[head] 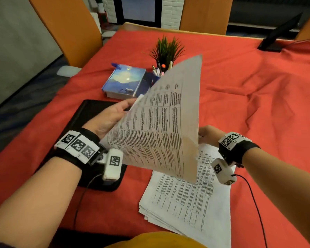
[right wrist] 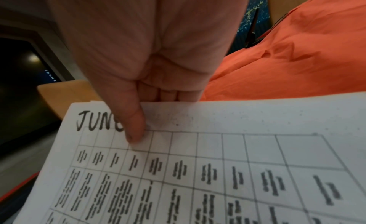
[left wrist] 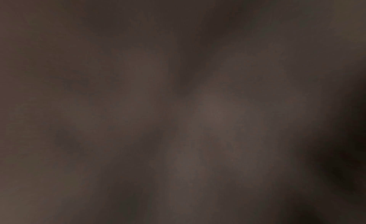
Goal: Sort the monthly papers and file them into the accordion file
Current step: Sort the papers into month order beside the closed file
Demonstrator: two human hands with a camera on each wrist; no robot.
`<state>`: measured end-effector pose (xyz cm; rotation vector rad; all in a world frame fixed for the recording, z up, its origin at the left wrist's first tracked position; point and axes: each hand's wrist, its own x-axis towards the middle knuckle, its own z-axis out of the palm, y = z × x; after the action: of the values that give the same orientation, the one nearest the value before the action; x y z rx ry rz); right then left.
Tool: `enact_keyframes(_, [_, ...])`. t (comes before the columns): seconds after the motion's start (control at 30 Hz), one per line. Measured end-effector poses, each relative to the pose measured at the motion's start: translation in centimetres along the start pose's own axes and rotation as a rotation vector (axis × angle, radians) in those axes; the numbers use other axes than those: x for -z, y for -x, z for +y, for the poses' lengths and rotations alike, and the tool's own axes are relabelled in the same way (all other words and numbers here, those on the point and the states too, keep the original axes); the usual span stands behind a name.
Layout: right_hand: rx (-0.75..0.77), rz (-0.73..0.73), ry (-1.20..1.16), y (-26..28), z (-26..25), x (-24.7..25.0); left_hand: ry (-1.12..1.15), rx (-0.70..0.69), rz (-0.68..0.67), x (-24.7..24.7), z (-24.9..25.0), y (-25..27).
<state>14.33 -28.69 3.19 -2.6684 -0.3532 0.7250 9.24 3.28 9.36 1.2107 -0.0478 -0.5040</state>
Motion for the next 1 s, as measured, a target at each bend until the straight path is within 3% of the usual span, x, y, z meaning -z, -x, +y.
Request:
enact_keyframes(0.13, [-0.026, -0.005, -0.067, 0.4, -0.4, 0.7, -0.316, 0.097, 0.148, -1.5, -3.8, -1.8])
enact_keyframes(0.27, [0.017, -0.016, -0.078, 0.3, 0.0, 1.1, -0.699, 0.058, 0.198, -2.1, -8.7, -3.2])
enact_keyframes(0.5, [-0.008, -0.062, -0.059, -0.7, 0.0, 1.9, -0.612, -0.037, 0.432, -5.3, -13.2, -5.0])
enact_keyframes(0.73, [0.091, -0.079, 0.155, -2.3, -2.0, 2.1, -0.546, -0.004, 0.620, -7.3, -14.5, -7.8])
enact_keyframes(0.83, [0.105, -0.057, 0.115, -2.1, -2.3, 2.6, -0.472, 0.014, 0.720, -7.5, -14.5, -8.4])
enact_keyframes(0.93, [0.120, -0.101, 0.122, -0.9, -2.6, 2.2, -0.359, 0.047, 0.708, -7.8, -15.0, -8.3])
enact_keyframes(1.0, [0.137, -0.073, 0.202, 0.0, -2.5, 0.9, -0.316, 0.083, 0.625, -7.9, -15.1, -7.8])
